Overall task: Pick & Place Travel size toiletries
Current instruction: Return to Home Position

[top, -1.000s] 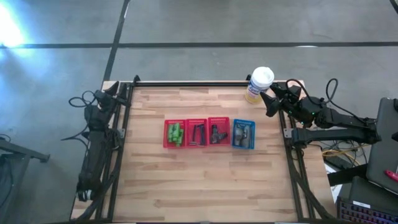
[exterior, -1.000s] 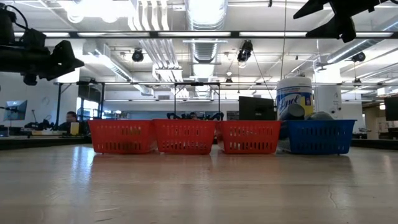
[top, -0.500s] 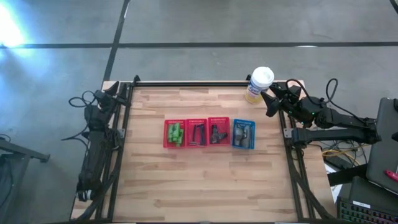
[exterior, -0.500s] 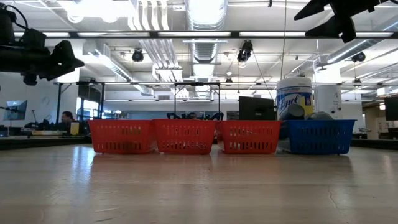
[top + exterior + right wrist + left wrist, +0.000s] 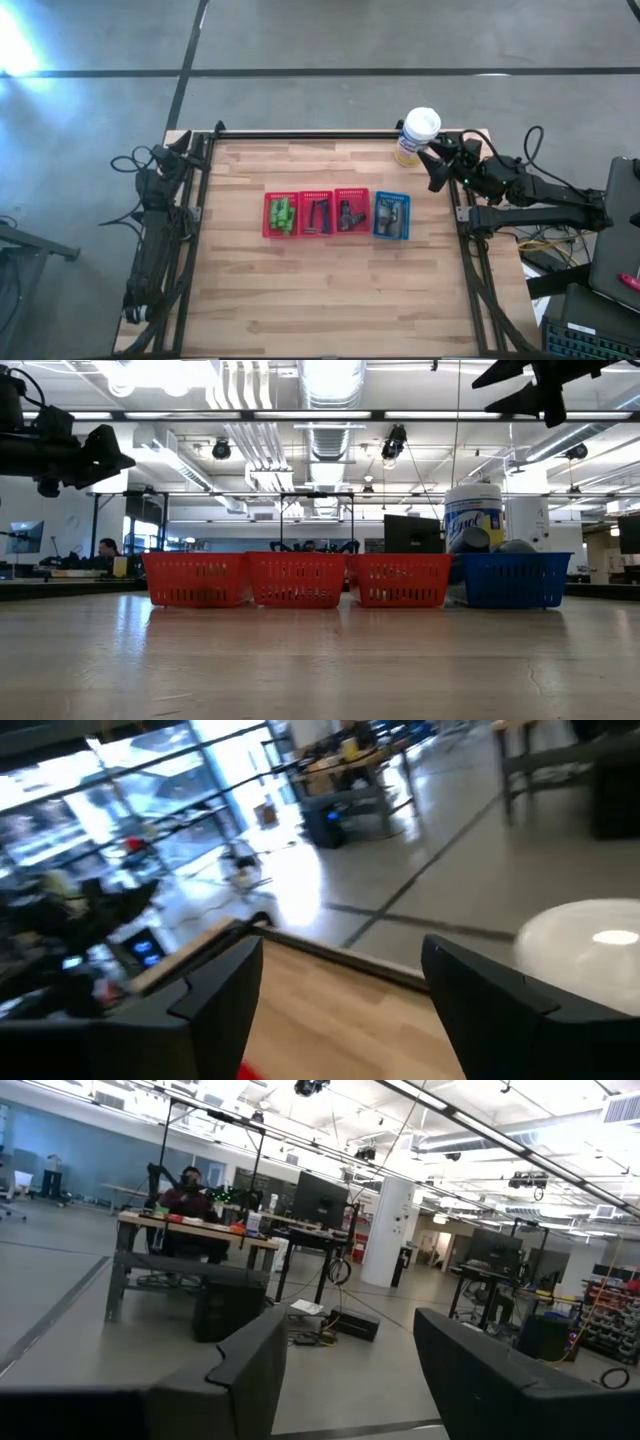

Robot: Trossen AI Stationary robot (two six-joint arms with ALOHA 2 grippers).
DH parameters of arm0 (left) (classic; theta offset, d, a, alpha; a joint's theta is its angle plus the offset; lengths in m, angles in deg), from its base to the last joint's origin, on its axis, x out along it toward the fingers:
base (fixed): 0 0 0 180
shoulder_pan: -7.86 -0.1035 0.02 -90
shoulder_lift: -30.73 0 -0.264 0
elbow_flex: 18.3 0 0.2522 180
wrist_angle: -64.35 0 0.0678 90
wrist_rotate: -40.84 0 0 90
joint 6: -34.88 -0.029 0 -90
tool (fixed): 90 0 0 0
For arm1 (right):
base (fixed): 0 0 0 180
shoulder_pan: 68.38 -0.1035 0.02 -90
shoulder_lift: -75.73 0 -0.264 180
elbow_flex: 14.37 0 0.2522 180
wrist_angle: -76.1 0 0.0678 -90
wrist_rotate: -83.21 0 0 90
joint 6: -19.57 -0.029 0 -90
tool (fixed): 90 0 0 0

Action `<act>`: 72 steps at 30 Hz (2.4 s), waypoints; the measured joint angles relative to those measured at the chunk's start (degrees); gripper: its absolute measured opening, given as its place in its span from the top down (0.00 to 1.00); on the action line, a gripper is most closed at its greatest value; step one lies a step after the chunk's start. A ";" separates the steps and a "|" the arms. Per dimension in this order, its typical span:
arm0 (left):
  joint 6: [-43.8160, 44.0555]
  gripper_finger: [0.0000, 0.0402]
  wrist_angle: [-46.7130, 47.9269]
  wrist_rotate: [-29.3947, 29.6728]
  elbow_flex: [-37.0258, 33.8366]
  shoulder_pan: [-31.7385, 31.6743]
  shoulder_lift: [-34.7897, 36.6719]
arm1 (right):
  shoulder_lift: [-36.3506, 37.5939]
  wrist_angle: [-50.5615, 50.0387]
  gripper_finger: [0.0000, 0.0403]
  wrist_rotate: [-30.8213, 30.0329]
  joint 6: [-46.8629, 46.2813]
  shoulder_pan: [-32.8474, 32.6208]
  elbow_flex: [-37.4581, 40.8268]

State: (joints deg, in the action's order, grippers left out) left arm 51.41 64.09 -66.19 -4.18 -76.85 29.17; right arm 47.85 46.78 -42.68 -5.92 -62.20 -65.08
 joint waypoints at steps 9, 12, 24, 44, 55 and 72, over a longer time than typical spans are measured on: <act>0.00 0.45 0.00 0.02 -0.02 0.00 0.00 | 3.35 11.82 0.40 24.61 18.55 13.78 2.13; 0.00 0.45 -0.02 0.00 -0.02 0.00 0.00 | 7.08 15.60 0.42 43.06 25.99 23.26 2.89; 0.00 0.45 -0.01 0.02 -0.04 0.00 0.00 | 25.99 12.80 0.45 32.69 39.59 51.45 4.00; 0.00 0.45 0.20 0.12 -0.04 0.00 -0.46 | 27.80 20.00 0.29 31.34 29.57 73.14 24.89; 0.00 0.45 0.39 0.15 -0.04 -0.02 -0.46 | 27.82 20.89 0.20 26.46 24.56 73.15 35.15; 0.00 0.45 0.39 0.15 -0.04 -0.02 -0.46 | 27.77 18.35 0.12 26.73 24.61 73.11 36.46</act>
State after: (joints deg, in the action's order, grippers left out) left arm 51.41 64.49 -66.04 -4.22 -76.87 28.71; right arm 75.62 65.13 -15.95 18.69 10.91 -28.62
